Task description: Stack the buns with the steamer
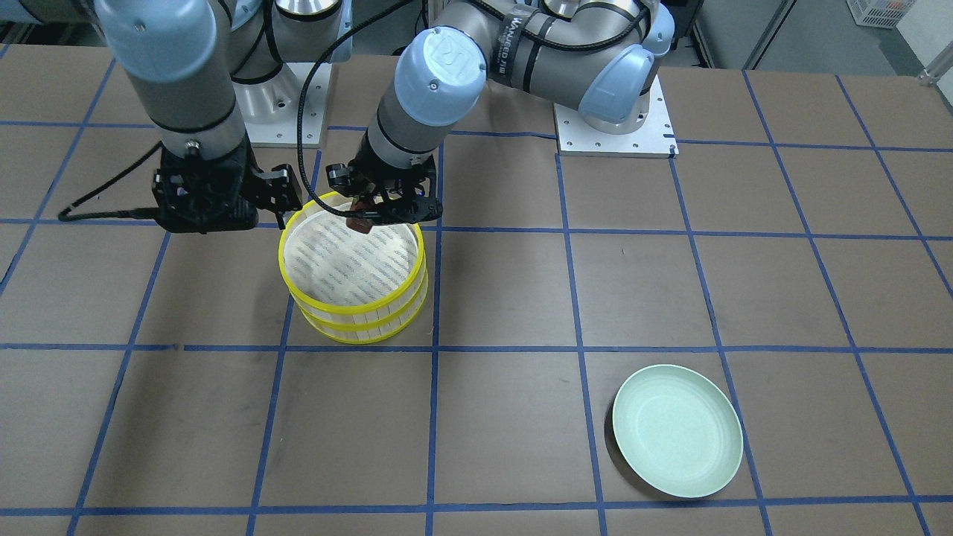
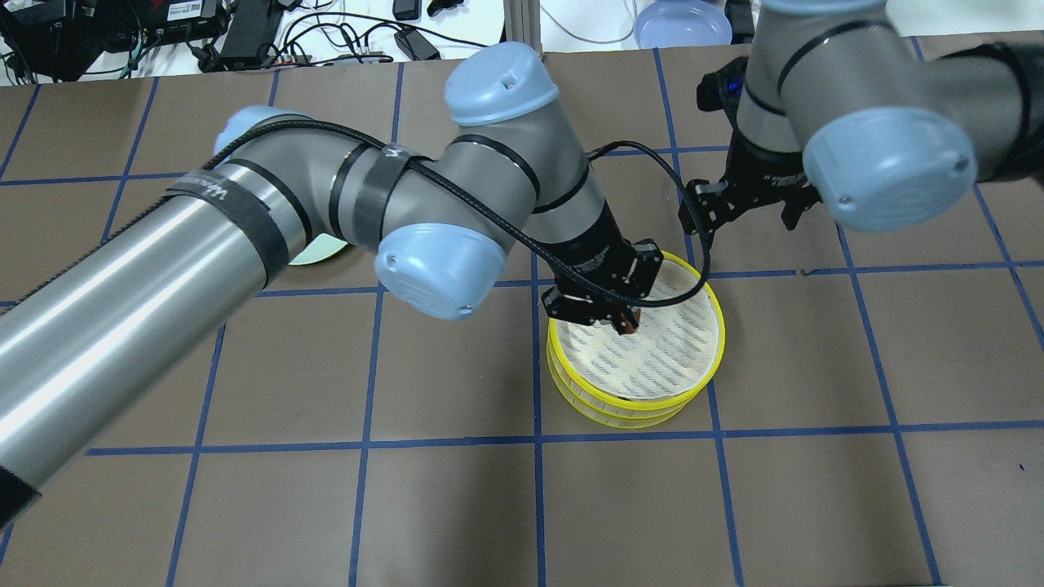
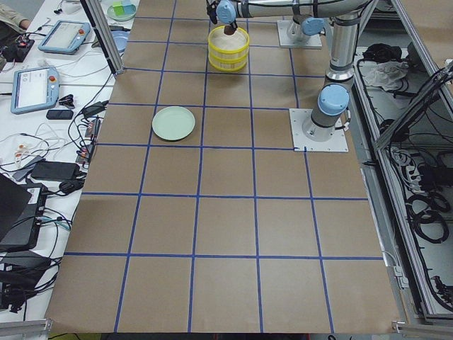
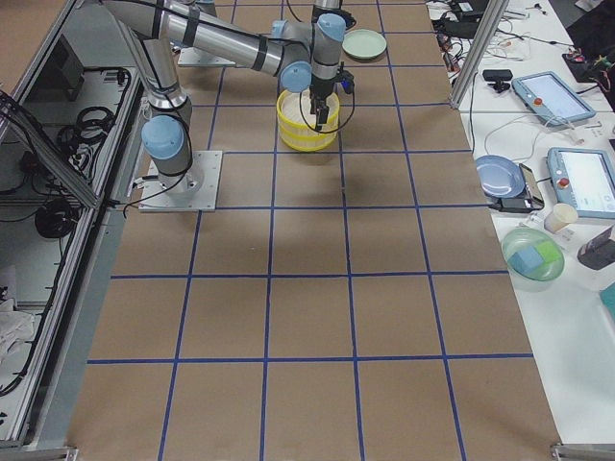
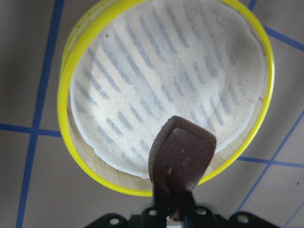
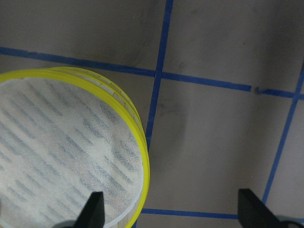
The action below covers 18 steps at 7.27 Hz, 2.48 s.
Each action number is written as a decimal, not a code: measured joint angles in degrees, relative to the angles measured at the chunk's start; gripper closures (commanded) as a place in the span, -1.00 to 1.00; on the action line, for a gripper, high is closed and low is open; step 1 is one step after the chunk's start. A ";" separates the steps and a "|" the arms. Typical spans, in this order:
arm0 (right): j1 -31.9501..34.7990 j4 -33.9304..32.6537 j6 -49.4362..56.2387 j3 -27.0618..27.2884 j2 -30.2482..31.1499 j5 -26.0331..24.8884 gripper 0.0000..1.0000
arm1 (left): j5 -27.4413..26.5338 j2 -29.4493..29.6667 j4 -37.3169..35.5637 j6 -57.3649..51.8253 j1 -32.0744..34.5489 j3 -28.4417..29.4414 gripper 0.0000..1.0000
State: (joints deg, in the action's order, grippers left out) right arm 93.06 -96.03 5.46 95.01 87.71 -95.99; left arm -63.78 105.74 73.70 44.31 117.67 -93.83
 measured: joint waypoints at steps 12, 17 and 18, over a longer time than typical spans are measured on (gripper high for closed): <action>0.17 5.86 -19.03 -10.05 5.59 5.40 -1.00 | -30.85 -10.92 12.87 -33.91 -16.72 8.45 -0.98; 0.19 6.05 -19.13 -9.07 5.74 5.20 -1.00 | -28.22 -17.76 19.38 -42.74 -26.11 8.15 -1.00; 0.19 6.11 -19.10 -9.05 5.78 5.12 -1.00 | -27.88 -17.94 19.53 -43.76 -26.83 7.81 -1.00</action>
State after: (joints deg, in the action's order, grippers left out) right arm 93.25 -89.92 -13.65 85.95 93.49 -90.87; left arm -91.66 87.81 93.22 0.54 90.84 -86.02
